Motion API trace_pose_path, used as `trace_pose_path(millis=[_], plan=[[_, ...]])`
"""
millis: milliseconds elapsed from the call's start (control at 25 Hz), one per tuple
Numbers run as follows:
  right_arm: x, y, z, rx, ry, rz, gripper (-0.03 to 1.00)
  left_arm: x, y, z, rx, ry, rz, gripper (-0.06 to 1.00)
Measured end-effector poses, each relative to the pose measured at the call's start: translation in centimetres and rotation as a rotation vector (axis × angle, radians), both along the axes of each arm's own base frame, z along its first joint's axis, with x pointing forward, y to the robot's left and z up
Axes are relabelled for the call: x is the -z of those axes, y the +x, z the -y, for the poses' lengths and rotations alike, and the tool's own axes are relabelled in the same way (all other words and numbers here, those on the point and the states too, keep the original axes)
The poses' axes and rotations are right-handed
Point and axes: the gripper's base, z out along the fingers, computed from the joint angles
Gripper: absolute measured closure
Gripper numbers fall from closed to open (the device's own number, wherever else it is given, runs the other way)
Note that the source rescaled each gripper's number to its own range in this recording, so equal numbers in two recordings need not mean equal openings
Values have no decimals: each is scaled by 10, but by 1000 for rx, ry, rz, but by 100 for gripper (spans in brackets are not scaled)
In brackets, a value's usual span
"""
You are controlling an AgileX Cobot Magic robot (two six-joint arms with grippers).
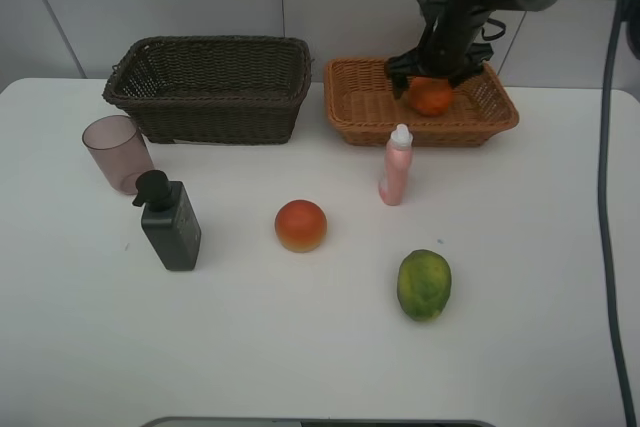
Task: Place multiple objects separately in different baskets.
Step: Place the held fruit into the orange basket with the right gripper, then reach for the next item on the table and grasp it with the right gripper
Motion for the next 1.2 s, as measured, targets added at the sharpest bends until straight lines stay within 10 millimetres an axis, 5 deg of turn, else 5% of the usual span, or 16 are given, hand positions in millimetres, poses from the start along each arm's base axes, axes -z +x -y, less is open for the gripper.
trace_pose_path(millis=[360,680,1000,1200], plan=[[-52,-15,1,21,13,7,-3,0,0,0,0,0,0,-2],[-91,-56,-17,7,-18,-127,-3,0,0,0,0,0,0,-2],[-104,-140,-18,-8,-3,-171,-3,0,0,0,0,0,0,-2],[-89,-203,-16,10,31,-197,-3,0,0,0,0,0,0,-2]])
